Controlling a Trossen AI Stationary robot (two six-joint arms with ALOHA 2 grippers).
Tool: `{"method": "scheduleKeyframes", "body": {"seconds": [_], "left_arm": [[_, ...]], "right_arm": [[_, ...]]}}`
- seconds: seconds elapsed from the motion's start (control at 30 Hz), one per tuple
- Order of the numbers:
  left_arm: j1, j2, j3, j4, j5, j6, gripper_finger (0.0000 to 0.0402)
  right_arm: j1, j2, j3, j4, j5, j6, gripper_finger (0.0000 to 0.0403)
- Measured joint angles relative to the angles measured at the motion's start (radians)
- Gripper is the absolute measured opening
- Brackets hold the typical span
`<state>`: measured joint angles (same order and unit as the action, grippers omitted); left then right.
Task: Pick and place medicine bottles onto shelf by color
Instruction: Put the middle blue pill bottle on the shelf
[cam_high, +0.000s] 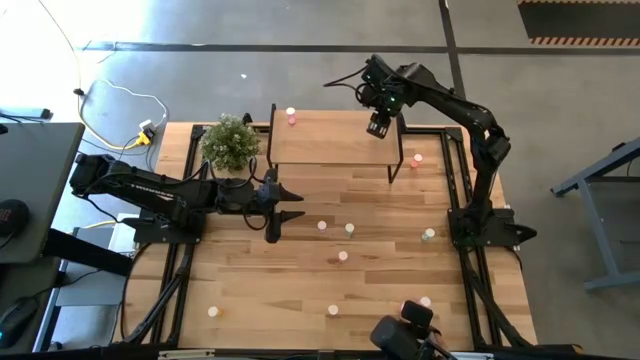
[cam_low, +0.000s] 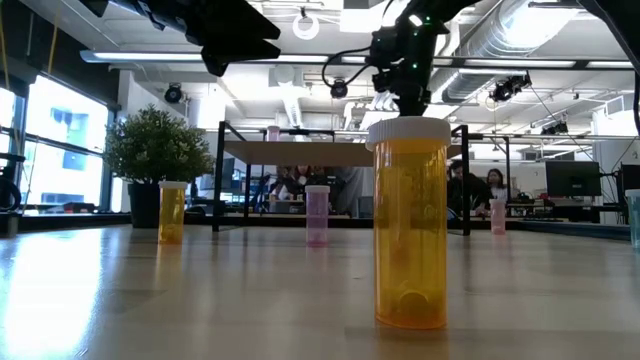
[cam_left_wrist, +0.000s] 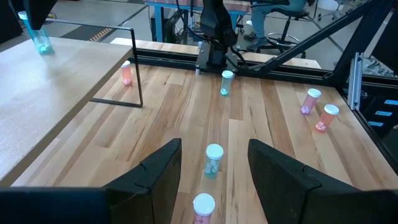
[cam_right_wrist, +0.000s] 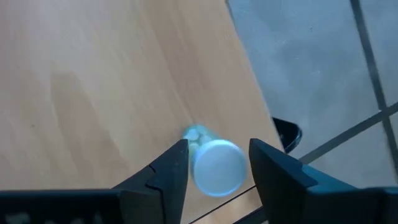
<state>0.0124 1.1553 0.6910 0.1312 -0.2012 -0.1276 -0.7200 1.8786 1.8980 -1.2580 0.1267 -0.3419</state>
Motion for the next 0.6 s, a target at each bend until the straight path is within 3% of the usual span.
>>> {"method": "scheduleKeyframes", "body": {"seconds": [0.6], "left_arm": [[0.0, 0.0, 0.0, 0.0, 0.0, 0.0, 0.0175]], "right_arm": [[0.0, 0.0, 0.0, 0.032, 0.021, -0.004, 0.0164]]}}
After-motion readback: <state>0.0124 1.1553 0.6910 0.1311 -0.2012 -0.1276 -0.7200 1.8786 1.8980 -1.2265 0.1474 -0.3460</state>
